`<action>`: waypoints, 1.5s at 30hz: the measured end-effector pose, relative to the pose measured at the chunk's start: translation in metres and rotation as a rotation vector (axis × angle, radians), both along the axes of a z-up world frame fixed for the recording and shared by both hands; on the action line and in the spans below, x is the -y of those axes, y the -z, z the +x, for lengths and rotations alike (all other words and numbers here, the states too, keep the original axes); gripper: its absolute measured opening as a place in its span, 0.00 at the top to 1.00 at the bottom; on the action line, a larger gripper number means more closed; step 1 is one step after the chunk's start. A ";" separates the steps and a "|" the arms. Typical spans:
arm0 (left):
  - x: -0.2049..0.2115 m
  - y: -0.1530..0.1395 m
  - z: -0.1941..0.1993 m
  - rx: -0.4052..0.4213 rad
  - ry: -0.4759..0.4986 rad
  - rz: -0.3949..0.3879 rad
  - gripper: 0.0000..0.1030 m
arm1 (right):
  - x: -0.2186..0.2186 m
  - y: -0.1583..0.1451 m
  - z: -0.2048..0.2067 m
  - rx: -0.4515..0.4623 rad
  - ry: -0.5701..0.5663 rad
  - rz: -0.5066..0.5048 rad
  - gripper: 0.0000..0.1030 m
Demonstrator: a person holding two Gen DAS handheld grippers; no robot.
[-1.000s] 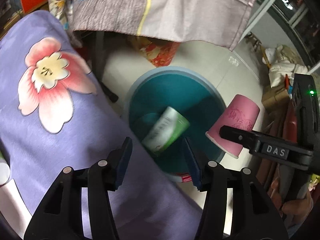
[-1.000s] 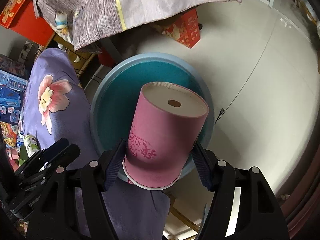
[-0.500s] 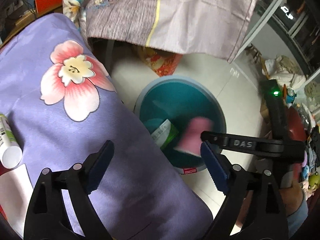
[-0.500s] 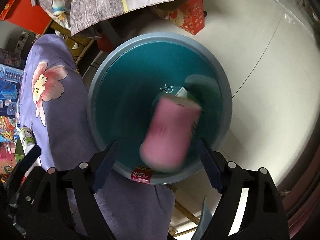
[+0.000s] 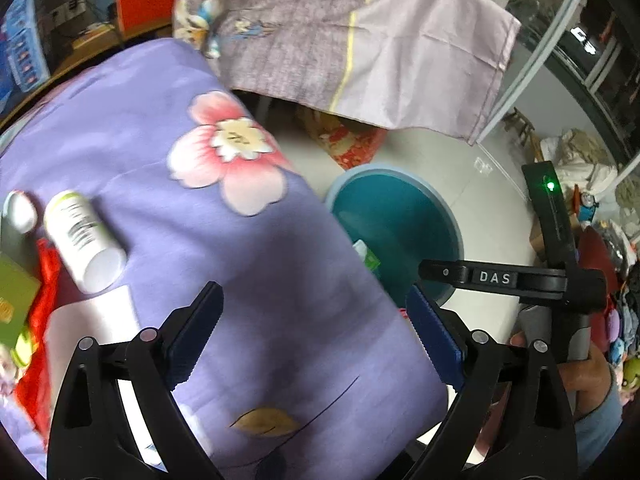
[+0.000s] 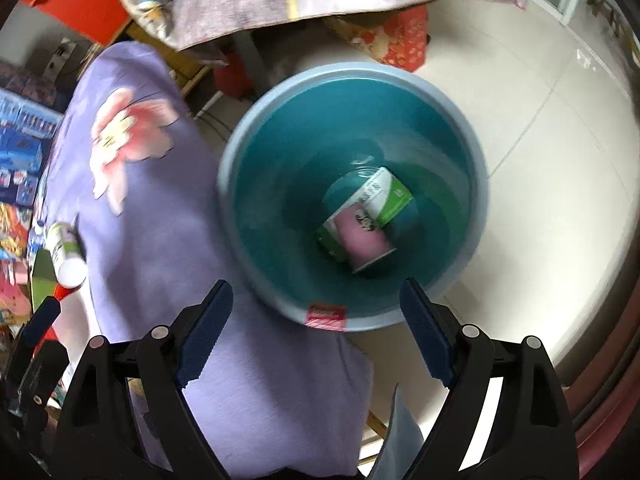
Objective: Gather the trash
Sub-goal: 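Move both tools back over the table toward the remaining trash, then grasp the green bread box with the right tool while the left tool grasps the red cola can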
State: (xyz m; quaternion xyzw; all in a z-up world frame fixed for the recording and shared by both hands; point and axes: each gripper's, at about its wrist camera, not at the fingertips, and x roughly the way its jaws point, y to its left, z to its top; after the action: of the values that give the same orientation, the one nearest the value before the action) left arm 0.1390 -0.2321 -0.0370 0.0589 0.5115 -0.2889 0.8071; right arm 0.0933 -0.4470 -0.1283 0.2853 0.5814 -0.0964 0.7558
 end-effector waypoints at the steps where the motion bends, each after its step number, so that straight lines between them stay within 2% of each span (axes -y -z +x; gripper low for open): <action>1: -0.009 -0.003 -0.001 0.002 -0.013 -0.005 0.10 | -0.009 -0.005 0.002 0.008 -0.018 -0.005 0.21; 14: -0.117 -0.048 -0.003 0.086 -0.159 -0.025 0.08 | -0.119 -0.051 0.026 0.048 -0.218 -0.077 0.21; 20: -0.173 -0.057 0.003 0.113 -0.252 -0.033 0.04 | -0.171 -0.065 0.050 0.034 -0.315 -0.119 0.21; 29: -0.284 -0.040 0.023 0.077 -0.452 -0.036 0.04 | -0.274 -0.098 0.100 0.044 -0.518 -0.192 0.21; 34: -0.349 -0.020 0.033 0.030 -0.582 -0.028 0.04 | -0.336 -0.110 0.126 0.062 -0.655 -0.248 0.18; 37: -0.372 -0.009 0.035 0.000 -0.626 -0.043 0.04 | -0.367 -0.111 0.139 0.062 -0.727 -0.280 0.18; 45: -0.402 0.009 0.047 -0.026 -0.660 -0.048 0.04 | -0.418 -0.101 0.166 -0.004 -0.793 -0.281 0.18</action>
State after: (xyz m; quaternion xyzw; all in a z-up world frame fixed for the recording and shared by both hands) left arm 0.1855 0.1701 -0.0458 -0.1328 0.5064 -0.0243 0.8517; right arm 0.2596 -0.0287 -0.0269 -0.0663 0.6289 0.1230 0.7649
